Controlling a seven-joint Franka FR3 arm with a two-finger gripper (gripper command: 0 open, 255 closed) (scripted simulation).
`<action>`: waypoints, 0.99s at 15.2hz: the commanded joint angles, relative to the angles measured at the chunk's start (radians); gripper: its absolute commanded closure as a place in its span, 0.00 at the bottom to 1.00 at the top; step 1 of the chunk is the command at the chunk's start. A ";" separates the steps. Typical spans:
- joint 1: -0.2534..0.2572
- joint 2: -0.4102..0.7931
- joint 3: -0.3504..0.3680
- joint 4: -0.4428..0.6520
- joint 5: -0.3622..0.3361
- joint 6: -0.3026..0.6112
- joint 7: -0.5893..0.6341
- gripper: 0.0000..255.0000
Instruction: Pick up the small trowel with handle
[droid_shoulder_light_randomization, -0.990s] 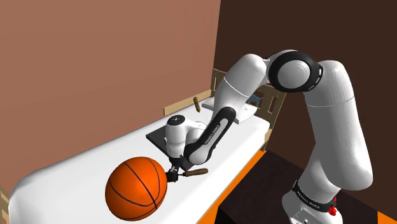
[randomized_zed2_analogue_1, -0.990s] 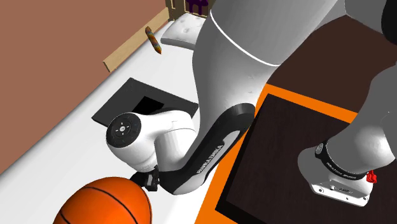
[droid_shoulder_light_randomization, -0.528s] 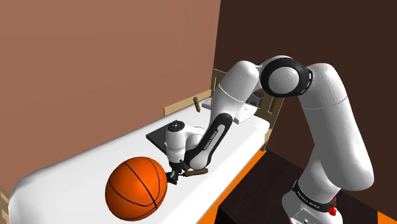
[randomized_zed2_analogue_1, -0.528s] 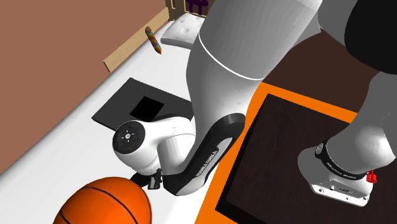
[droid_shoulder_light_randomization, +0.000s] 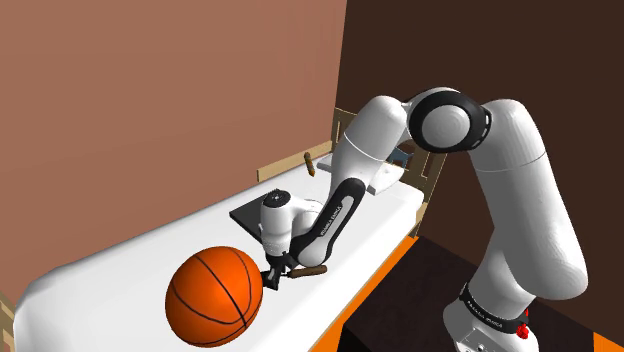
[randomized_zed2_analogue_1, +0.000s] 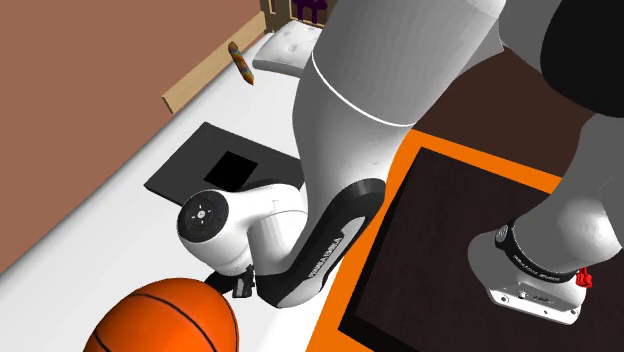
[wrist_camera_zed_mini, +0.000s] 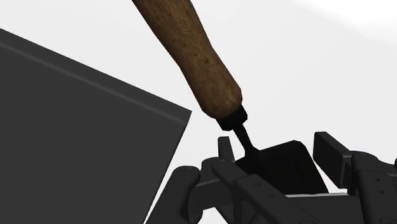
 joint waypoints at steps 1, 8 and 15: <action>-0.001 0.000 0.000 0.001 0.000 0.000 -0.002 1.00; -0.031 -0.088 0.038 -0.028 0.037 -0.060 -0.032 1.00; -0.058 -0.172 0.075 -0.046 0.080 -0.126 -0.066 1.00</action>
